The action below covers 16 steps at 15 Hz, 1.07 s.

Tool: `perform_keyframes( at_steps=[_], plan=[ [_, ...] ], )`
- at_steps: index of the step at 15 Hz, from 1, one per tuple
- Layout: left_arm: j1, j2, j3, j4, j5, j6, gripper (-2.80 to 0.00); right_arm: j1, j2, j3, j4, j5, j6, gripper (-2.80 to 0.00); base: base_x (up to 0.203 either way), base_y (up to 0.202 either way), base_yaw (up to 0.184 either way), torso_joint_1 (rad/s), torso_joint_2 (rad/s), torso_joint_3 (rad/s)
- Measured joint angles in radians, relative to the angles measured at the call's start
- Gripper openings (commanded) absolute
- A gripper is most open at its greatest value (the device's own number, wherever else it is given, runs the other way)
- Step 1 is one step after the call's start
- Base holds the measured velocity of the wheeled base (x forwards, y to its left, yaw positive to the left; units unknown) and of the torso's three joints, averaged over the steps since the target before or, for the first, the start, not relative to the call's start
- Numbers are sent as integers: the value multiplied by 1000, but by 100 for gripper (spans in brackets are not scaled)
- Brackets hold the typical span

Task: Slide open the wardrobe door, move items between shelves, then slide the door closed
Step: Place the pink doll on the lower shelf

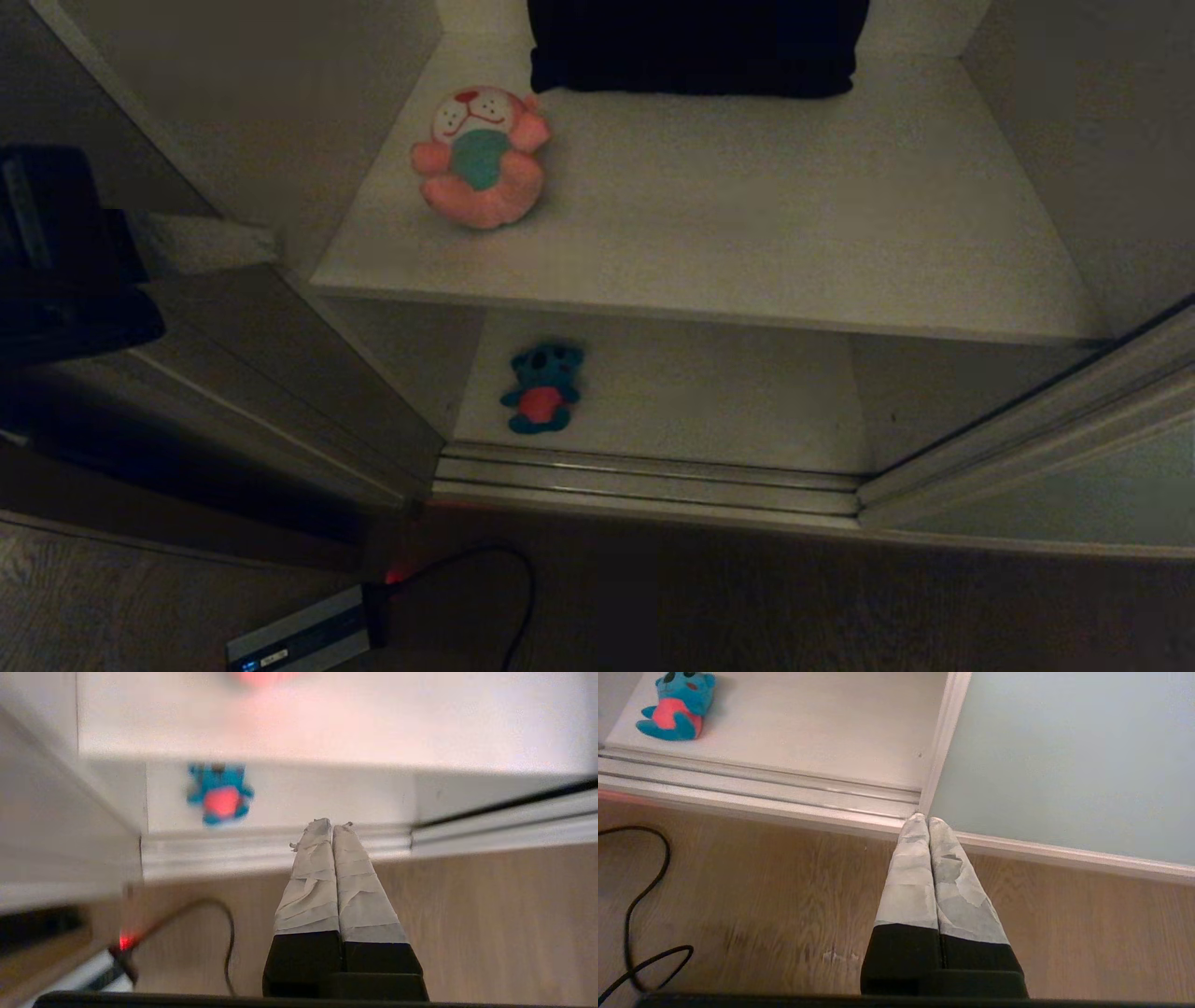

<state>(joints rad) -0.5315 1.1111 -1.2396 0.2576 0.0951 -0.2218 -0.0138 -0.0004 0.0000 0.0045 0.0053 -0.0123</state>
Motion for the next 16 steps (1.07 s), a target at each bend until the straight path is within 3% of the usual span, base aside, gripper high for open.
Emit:
perform_keyframes(
  at_steps=[4,5,9,16],
  plan=[
    [0,90,-87,-33,86,14,-280,0,0,0,0,0,0,-280,0,0,0,0,0,0],
    [1,127,-115,-38,122,12,0,0,0,0,0,0,0,-280,0,0,0,0,0,0],
    [3,293,-273,-55,203,-16,0,0,0,0,0,0,0,-280,0,0,0,0,0,0],
    [36,567,-514,-44,276,-173,0,0,0,0,0,0,0,-280,0,0,0,0,0,0]
  ],
)
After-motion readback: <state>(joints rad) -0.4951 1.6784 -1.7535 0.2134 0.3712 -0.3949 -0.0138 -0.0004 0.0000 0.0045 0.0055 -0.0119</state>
